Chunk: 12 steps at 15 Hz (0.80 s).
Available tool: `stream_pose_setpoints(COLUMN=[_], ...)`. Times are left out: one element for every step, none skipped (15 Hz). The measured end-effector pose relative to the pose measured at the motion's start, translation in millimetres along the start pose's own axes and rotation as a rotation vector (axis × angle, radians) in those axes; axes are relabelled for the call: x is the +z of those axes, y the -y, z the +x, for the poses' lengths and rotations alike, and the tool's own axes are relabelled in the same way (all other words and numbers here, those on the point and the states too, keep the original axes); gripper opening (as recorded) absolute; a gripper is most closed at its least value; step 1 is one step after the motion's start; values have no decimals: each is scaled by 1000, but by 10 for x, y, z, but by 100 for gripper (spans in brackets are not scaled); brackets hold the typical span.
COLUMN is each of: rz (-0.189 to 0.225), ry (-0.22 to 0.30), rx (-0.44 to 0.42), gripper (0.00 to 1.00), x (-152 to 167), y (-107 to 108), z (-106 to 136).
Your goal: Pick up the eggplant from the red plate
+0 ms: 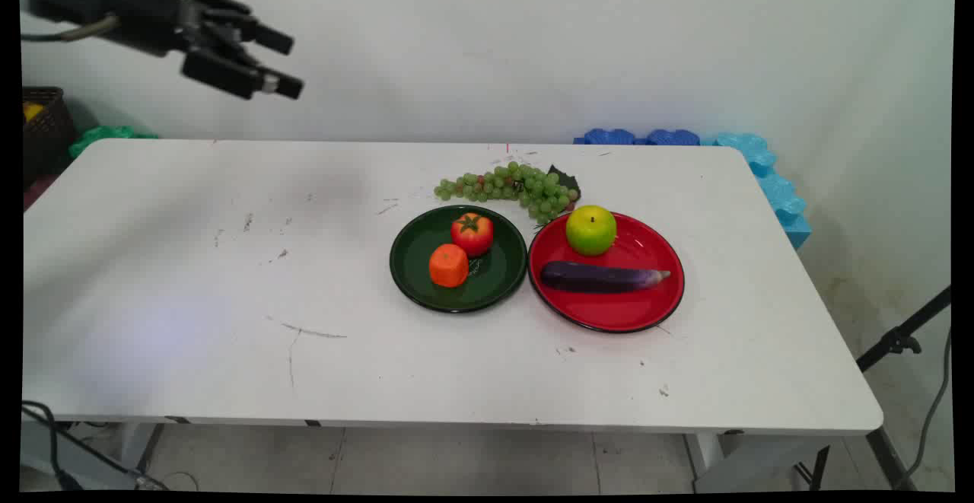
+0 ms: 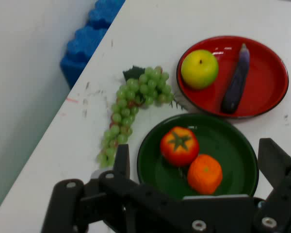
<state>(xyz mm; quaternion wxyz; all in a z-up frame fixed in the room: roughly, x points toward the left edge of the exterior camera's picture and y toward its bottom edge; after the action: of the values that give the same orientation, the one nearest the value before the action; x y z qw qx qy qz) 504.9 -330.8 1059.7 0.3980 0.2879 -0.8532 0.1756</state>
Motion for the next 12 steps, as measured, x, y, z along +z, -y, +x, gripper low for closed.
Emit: stream_pose_setpoints(rz=[-8,-20,-34,-44,-54,-68,-79,-89,-102,-111,-124,-134], ry=[2,4,9,15,21,30,38,45,54,61,71,79], rx=[3,7,10,11,13,17,21,25,31,34,37,39], gripper=[100,100,100,100,100,100,100,100,100,100,100,100], x=[72,174,289,376,461,575,662,754,879,967,1114,1246], y=[26,63,105,135,162,191,204,212,210,200,177,151], z=[58,140,231,299,365,451,512,574,652,701,777,841])
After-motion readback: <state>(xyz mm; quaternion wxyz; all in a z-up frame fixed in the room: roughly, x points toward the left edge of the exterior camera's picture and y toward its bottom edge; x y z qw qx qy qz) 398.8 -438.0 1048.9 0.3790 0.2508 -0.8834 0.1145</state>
